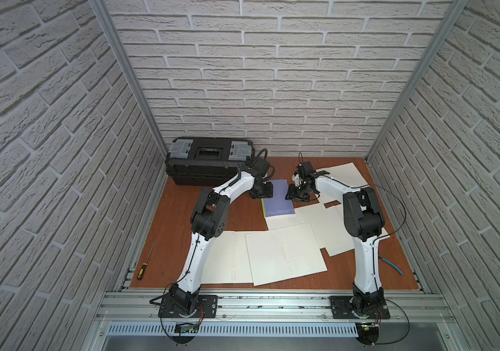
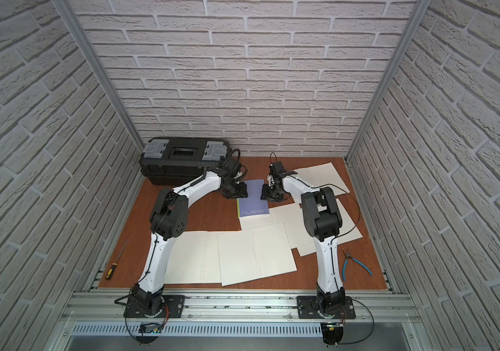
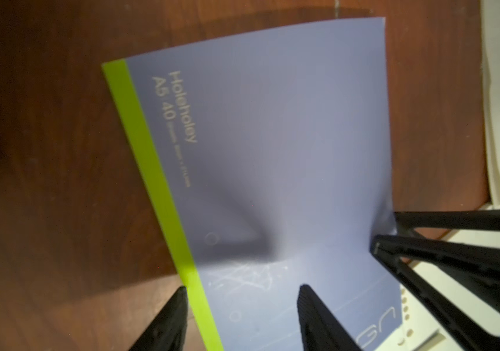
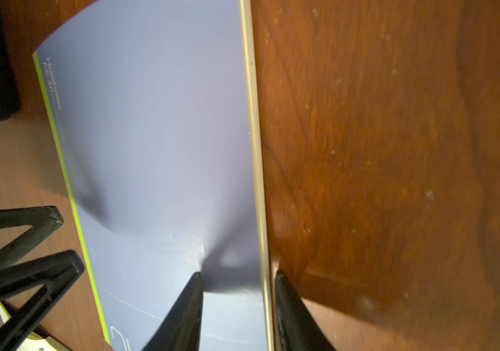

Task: Close the notebook
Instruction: Move the notebook to the center of the board.

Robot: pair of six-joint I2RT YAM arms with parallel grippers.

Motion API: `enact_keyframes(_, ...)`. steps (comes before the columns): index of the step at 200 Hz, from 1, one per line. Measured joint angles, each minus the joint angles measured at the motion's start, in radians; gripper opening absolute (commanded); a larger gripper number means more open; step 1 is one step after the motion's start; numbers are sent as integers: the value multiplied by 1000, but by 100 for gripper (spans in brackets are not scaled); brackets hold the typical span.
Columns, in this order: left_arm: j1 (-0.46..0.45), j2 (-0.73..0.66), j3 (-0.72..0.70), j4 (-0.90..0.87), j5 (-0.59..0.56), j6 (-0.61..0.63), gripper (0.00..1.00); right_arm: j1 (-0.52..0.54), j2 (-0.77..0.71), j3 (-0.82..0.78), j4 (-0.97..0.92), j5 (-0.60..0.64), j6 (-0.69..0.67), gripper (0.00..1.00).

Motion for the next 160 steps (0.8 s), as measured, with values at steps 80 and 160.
enact_keyframes(80,-46,-148,-246,21,-38,-66,59,5,-27,-34,-10,12,-35,44)
enact_keyframes(160,-78,-148,-245,43,-35,-88,58,24,-76,-102,-27,35,-56,44)
